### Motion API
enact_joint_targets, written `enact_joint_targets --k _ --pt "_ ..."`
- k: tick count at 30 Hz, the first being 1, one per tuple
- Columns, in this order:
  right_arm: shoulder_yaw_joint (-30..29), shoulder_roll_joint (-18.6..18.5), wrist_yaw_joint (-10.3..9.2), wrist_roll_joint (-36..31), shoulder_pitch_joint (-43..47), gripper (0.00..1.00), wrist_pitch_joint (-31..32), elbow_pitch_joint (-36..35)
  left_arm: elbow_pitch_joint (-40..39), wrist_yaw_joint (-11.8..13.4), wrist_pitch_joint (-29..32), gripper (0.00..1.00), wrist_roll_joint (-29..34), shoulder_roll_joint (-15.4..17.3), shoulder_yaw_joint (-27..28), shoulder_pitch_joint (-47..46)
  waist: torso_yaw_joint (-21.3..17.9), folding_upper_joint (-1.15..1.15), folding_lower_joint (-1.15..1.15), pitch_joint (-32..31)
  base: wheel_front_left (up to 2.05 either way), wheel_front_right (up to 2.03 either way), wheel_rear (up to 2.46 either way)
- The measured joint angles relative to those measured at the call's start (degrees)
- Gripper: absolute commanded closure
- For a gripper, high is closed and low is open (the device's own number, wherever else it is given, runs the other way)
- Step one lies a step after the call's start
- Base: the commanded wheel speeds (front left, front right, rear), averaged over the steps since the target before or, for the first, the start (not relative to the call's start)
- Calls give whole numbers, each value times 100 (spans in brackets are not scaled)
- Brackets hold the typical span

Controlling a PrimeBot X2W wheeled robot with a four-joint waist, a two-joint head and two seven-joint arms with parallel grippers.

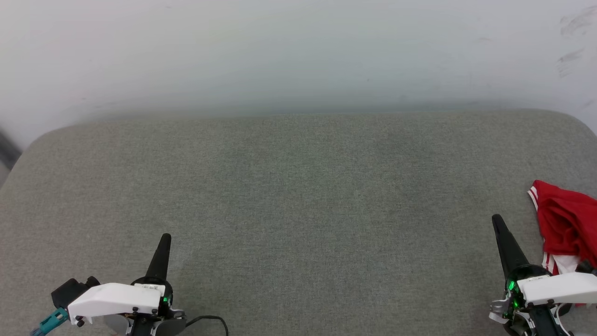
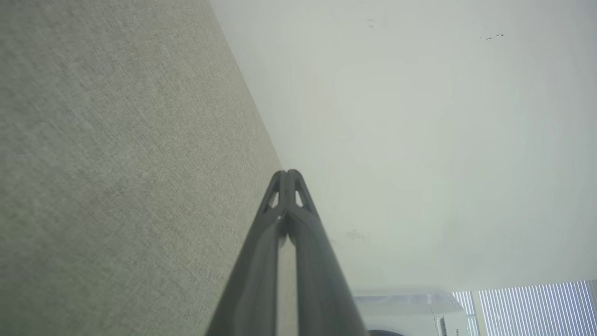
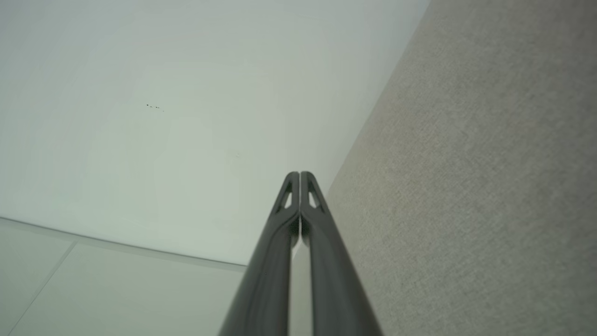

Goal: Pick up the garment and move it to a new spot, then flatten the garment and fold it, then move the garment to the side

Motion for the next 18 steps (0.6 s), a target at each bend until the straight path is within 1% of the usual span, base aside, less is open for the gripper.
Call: enact_joint_targets --k 18 --pt "-59 25 0 824 -122 100 98 152 24 -147 208 100 -721 -98 178 -103 32 0 0 -7 0 0 0"
